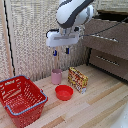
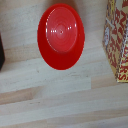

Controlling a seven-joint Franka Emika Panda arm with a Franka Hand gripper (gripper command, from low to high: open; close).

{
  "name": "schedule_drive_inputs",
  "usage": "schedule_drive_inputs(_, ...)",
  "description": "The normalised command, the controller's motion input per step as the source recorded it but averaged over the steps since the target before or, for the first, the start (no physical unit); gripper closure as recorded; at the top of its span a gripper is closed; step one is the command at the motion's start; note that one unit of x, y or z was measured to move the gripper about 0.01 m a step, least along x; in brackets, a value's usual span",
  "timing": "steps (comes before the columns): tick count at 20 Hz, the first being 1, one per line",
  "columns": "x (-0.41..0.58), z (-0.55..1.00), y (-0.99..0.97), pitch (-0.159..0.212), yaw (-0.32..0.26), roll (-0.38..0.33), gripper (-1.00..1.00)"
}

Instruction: Move your gripper towards the pink mug and hold it gently. Lift the pink mug from the surface. Position it above the basket, lowering it gently until it is placed inside. Release the grip on the pink mug, completing the task.

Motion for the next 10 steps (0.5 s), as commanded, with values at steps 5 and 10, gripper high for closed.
schedule_drive_inputs(5,0.296,-0.34,-0.34,0.003,-0.071,0.038,-1.0)
schedule_drive_inputs(10,0.406,-0.35,-0.4,0.026,-0.136,0.071,-1.0)
